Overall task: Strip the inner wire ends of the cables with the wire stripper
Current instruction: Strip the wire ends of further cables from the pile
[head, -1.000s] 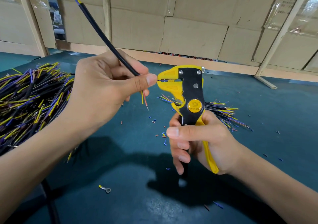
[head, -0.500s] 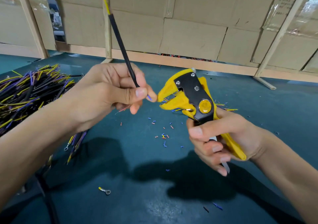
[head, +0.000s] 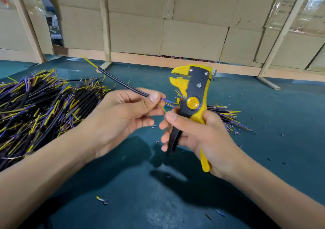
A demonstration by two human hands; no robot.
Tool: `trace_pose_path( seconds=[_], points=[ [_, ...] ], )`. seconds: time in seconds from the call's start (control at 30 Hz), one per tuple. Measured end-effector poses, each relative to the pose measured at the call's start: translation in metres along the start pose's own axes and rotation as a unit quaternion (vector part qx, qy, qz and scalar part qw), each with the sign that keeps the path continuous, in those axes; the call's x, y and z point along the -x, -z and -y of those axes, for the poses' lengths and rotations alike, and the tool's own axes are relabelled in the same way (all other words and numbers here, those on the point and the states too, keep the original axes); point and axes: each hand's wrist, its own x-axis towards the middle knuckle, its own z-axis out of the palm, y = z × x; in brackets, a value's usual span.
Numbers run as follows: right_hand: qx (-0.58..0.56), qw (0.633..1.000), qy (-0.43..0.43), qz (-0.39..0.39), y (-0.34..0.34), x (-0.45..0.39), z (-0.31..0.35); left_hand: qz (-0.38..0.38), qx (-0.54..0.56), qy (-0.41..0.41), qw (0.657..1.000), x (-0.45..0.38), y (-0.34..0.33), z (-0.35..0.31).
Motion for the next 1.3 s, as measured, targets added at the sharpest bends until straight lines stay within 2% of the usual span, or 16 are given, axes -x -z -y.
trace_pose_path(
  seconds=[0.37, 0.53, 0.9, 1.07, 1.13, 1.2, 1.3],
  points=[
    [-0.008, 0.999, 0.012, -0.047, 0.007, -0.003, 0.006, -0.017, 0.006, 0.008, 1.0, 0.001, -0.007, 0.004],
    [0.007, 0.994, 0.057, -0.089, 0.012, -0.005, 0.005, -0.015, -0.027, 0.019, 0.999, 0.0, -0.004, 0.003],
    [0.007, 0.989, 0.097, -0.107, 0.012, -0.005, 0.007, 0.043, -0.029, 0.029, 0.998, -0.001, -0.002, 0.0],
    [0.019, 0.987, 0.105, -0.118, 0.013, -0.005, 0.009, 0.11, -0.035, 0.056, 0.992, 0.002, 0.0, -0.001],
    [0.01, 0.988, 0.095, -0.118, 0.013, -0.004, 0.009, 0.081, -0.027, 0.027, 0.996, 0.001, -0.003, -0.001],
    [-0.004, 0.992, 0.078, -0.103, 0.01, -0.003, 0.008, 0.017, 0.005, -0.033, 0.999, 0.0, -0.004, -0.001],
    [-0.043, 0.997, 0.04, -0.04, 0.001, 0.001, 0.005, -0.041, 0.063, -0.104, 0.992, -0.002, -0.001, -0.006]
  ],
)
